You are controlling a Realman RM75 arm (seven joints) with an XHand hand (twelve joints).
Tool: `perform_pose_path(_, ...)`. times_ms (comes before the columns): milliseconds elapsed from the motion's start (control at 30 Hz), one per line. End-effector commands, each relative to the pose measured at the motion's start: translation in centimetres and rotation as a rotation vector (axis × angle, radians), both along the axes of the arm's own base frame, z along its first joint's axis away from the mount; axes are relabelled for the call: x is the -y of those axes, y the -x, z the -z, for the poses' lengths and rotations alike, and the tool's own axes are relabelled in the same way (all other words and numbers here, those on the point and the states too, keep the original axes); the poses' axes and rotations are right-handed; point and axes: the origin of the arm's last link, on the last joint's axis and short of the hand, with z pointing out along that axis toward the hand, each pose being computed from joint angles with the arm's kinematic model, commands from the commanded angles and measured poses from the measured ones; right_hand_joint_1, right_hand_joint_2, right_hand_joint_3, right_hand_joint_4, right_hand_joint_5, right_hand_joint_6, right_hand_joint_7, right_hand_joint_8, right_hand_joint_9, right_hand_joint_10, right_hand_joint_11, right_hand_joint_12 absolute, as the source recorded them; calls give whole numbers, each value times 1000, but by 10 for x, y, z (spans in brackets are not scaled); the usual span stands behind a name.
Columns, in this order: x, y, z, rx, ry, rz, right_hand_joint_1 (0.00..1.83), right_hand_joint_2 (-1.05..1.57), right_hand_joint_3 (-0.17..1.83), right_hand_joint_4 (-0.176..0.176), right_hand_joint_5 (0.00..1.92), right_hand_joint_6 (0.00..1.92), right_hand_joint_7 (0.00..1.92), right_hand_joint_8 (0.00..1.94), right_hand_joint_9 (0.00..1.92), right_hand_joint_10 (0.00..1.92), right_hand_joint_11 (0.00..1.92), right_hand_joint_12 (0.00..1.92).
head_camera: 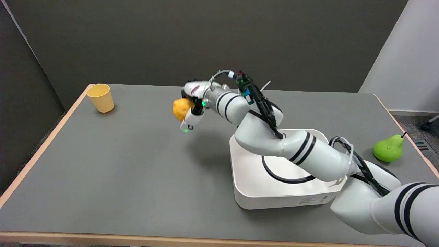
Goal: Place the lemon into the white box.
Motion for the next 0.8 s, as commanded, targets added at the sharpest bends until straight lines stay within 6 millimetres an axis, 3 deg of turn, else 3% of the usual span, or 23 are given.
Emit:
perform_pose_path(33, -45, -62, -51, -210, 85, -308, 1329, 1139, 310, -176, 514, 1477, 710, 1688, 708, 1579, 763, 1921)
perform_pose_path(100, -45, -58, -59, -199, 90, -307, 1331, 1124, 332, -176, 526, 1473, 716, 1682, 719, 1568, 772, 1921)
perform_pose_path(333, -43, -43, -117, -200, 193, -229, 1339, 1081, 387, -176, 551, 1458, 757, 1631, 732, 1551, 797, 1921)
perform_pose_path(433, -35, -40, -134, -138, 181, -168, 1343, 974, 614, -176, 557, 1525, 777, 1674, 748, 1596, 835, 1921)
perform_pose_path(533, -27, -40, -143, -71, 136, -108, 1344, 971, 617, -176, 560, 1522, 779, 1674, 750, 1589, 841, 1921)
perform_pose_path(800, -26, -70, -192, -36, 52, -125, 1341, 1008, 542, -176, 555, 1502, 772, 1670, 740, 1568, 820, 1921)
